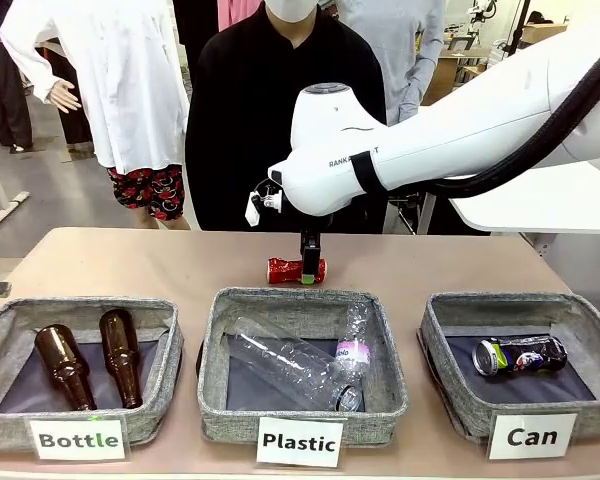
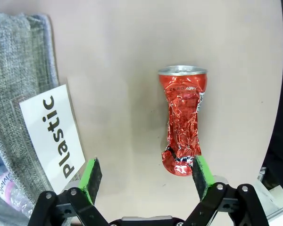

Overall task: Sort the can waste into the basket.
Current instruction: Pick up the can waste from the table and place it in the right Fabric basket.

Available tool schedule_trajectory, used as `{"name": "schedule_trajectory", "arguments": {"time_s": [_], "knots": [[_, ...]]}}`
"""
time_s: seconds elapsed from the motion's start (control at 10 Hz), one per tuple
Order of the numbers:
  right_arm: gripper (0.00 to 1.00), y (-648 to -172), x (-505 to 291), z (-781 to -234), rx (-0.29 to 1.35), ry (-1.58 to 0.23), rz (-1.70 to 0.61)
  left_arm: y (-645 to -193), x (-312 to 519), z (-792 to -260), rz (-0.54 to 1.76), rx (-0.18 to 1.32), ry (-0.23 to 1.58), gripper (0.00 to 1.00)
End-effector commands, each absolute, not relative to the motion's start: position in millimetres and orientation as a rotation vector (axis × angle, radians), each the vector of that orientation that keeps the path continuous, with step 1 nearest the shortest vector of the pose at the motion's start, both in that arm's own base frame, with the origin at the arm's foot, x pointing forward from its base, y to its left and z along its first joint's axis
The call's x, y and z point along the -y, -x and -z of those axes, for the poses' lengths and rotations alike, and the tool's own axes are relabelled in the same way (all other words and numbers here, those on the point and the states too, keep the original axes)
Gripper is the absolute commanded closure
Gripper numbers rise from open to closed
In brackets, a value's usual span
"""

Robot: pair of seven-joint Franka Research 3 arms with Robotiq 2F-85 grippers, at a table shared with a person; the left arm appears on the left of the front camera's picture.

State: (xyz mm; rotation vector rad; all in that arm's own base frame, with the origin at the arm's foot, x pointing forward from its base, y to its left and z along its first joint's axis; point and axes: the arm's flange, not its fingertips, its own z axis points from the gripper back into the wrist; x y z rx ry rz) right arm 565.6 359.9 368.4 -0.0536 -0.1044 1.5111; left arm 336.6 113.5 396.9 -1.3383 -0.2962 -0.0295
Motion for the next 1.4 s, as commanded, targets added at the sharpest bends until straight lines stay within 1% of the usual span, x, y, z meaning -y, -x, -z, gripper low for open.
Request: {"name": "schedule_trajectory", "arguments": {"time_s": [0.0,0.7,1.0,1.3], "knots": [[0.0,-573,-352,-368,0.126,0.042,-1.552,-336,-116,-400,0.033,0.297,1.348,0.0],[0.0,-620,-344,-368,0.115,-0.001,-1.559,-336,-116,-400,0.033,0.297,1.348,0.0],[0.0,-632,-342,-356,0.106,-0.034,-1.549,-336,-116,-400,0.033,0.297,1.348,0.0],[0.0,-648,-340,-332,0.072,-0.078,-1.547,-336,-116,-400,0.033,0.297,1.348,0.0]]}}
